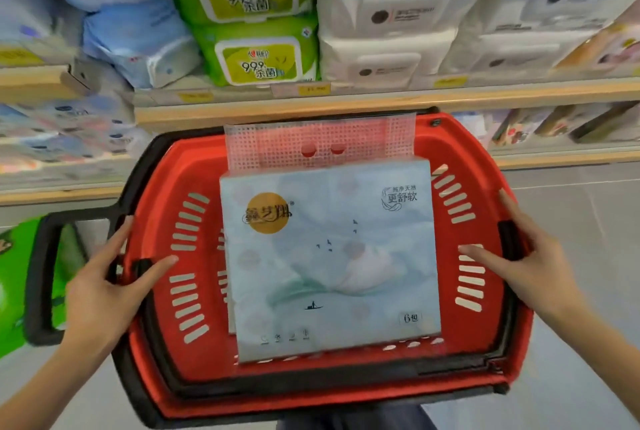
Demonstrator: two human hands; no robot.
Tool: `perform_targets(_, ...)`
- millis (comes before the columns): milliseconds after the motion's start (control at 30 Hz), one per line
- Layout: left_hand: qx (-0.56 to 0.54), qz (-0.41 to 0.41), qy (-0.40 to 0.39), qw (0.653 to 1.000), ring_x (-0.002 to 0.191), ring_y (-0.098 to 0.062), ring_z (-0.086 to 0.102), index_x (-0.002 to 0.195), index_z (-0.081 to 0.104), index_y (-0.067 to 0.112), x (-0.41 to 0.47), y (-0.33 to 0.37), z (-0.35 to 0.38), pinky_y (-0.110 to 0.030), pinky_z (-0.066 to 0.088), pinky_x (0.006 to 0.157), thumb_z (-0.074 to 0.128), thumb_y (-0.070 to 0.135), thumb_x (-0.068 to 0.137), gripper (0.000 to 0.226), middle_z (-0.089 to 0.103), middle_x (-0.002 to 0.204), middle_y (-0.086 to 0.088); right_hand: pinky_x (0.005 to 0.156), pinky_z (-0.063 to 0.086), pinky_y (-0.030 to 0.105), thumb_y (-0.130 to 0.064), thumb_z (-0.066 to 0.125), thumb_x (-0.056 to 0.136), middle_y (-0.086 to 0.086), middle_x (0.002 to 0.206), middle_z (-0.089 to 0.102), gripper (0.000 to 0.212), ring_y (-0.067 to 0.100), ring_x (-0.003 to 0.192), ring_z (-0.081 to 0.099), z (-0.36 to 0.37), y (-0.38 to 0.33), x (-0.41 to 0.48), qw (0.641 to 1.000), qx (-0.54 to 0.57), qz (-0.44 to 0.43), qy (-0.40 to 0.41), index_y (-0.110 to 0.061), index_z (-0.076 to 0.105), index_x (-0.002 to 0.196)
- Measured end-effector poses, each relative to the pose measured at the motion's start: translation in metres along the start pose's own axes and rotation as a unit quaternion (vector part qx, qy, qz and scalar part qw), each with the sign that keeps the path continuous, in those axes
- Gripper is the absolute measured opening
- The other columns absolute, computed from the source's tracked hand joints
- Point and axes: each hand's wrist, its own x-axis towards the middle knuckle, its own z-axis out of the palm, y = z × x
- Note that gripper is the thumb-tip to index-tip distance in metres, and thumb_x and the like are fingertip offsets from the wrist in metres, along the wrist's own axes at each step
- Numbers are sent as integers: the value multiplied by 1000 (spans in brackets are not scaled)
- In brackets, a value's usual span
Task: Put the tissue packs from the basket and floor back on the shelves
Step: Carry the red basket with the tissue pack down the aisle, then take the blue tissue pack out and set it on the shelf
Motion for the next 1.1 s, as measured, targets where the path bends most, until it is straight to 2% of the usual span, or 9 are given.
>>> perform_targets(100, -5, -5, -2, 1000, 90, 17, 54, 112, 33, 68, 9, -9, 20, -18, 43, 93, 76, 39, 64, 71, 54, 110, 12, 66, 49, 7, -19, 79, 64, -28, 99, 59, 89, -25, 74, 55, 12, 18, 11, 999, -27, 10, 19, -45, 31, 134)
perform_targets(200, 3, 5, 0, 1000, 98, 4, 55, 114, 33, 65, 14, -11, 36, -26, 42, 97, 75, 40, 63, 70, 54, 112, 13, 80, 53, 22, -38, 80, 52, -24, 107, 56, 96, -23, 80, 56, 18, 28, 18, 999, -26, 19, 23, -51, 30, 133)
perform_targets(300, -5, 5, 13, 1000, 95, 14, 53, 115, 38, 62, 24, -12, 47, -23, 42, 97, 75, 44, 61, 68, 57, 108, 33, 84, 51, 23, -43, 81, 48, -19, 113, 56, 94, -21, 82, 56, 24, 33, 28, 999, -31, 17, 35, -56, 31, 127)
perform_targets(433, -15, -19, 19, 1000, 87, 17, 56, 119, 44, 56, 42, -9, 50, -27, 44, 97, 76, 45, 62, 66, 61, 92, 36, 79, 48, 8, -61, 79, 44, -27, 114, 54, 94, -28, 86, 51, 23, 38, 44, 999, -30, 14, 31, -59, 32, 126)
perform_targets(533, -10, -14, 19, 1000, 80, 32, 47, 115, 39, 58, 43, -2, 51, -20, 40, 94, 74, 39, 66, 63, 48, 80, 57, 79, 47, 6, -78, 69, 33, -26, 115, 54, 108, -15, 93, 58, 21, 41, 52, 999, -34, 16, 27, -54, 32, 132)
perform_targets(700, 9, 3, -4, 1000, 106, -2, 48, 129, 31, 51, 38, 9, 49, -28, 35, 98, 67, 34, 78, 65, 50, 117, 16, 88, 51, 29, -54, 69, 58, -10, 119, 53, 90, 9, 95, 59, 19, 32, 51, 997, -81, -9, -11, -53, 20, 134)
perform_targets(867, 105, -19, -92, 990, 131, -31, 40, 146, 19, 33, 41, 1, 39, -46, 33, 107, 51, 60, 76, 82, 41, 144, -12, 100, 36, 47, -74, 52, 52, 21, 132, 32, 106, 34, 120, 42, 13, 22, 54, 976, -216, -20, -7, -42, 8, 143)
perform_targets(967, 121, 1, -65, 991, 143, -26, 16, 147, 22, 24, 32, 16, 36, -48, 24, 111, 45, 55, 76, 80, 21, 152, -18, 105, 31, 52, -80, 46, 56, 18, 143, 17, 106, 38, 133, 26, 16, 10, 50, 962, -258, -86, -12, -34, 13, 144)
perform_targets(1100, 112, 112, -113, 981, 142, -17, 17, 144, 24, 34, 15, 39, 47, -41, 27, 108, 50, 54, 80, 72, 16, 156, -8, 104, 32, 48, -70, 53, 64, 11, 145, 20, 92, 30, 135, 23, 44, -4, 37, 958, -237, -146, -75, -37, 17, 143)
